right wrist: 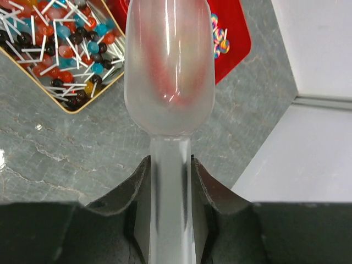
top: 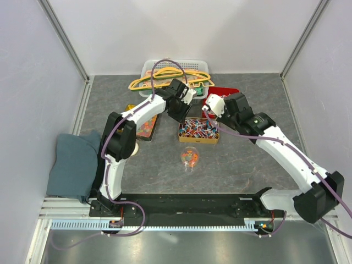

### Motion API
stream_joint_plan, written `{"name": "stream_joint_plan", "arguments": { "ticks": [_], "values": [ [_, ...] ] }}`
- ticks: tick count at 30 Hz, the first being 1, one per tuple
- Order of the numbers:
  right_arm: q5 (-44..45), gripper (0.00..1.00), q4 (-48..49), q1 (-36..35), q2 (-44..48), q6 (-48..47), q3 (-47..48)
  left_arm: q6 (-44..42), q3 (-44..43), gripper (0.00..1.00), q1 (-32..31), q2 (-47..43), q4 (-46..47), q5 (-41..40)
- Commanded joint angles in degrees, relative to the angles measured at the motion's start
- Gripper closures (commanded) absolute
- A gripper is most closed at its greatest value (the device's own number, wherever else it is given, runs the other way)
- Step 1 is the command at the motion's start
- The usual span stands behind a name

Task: Pack the candies
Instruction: Adjust the storage box at the center of the board.

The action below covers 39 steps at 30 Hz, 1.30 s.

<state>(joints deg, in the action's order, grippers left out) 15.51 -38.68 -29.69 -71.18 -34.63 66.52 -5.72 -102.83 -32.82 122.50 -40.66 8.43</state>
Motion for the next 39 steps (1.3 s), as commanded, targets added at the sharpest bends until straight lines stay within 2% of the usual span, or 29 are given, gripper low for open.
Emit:
{"name": "stream_joint_plan", "arguments": {
  "ticks": [1,9,14,15,20,21,25,29,32,35,39],
  "values": [
    [2.7,1.0,-3.4,-1.2,-3.4,-2.9,6.9,-0.4,-0.4,0.56,-0.1,-0.9,-2.3,4.4],
    [4.6,1.0,-3.6,-3.4,-6.6,-5.4,9.3,2.9,-2.1,0.54,0.6,1.7,-5.7,2.5],
    [5.5,1.0,-2.9,-4.1,-9.9,-7.3,10.8,3.5,-2.1,0.57,1.8,3.5,-7.0,2.2],
    [5.4,1.0,-2.7,-4.2,-10.2,-7.5,11.2,3.9,-2.6,0.63,2.0,3.9,-7.1,1.8],
    [4.5,1.0,-2.1,-4.4,-11.0,-7.9,13.1,4.4,-5.0,0.76,2.1,7.0,-6.8,-0.4],
    [4.4,1.0,-2.2,-4.4,-11.1,-8.2,13.3,4.5,-5.4,0.82,2.1,7.2,-6.7,-1.1],
    [3.7,1.0,-2.9,-4.4,-10.6,-9.7,12.8,3.9,-6.3,0.92,2.1,8.2,-6.2,-5.3],
    [2.9,1.0,-4.9,-4.6,-10.4,-11.4,12.7,3.9,-6.1,0.92,2.1,8.7,-5.4,-5.6],
    [2.6,1.0,-5.8,-5.3,-9.9,-11.7,12.6,4.2,-5.8,0.82,2.1,9.1,-5.0,-5.8],
    [3.5,1.0,-6.2,-6.5,-10.2,-11.6,13.0,4.8,-4.9,0.77,2.1,9.3,-4.4,-6.4],
    [4.9,1.0,-6.3,-8.6,-10.6,-11.0,13.7,5.2,-3.6,0.76,2.0,9.1,-3.2,-7.8]
  ]
}}
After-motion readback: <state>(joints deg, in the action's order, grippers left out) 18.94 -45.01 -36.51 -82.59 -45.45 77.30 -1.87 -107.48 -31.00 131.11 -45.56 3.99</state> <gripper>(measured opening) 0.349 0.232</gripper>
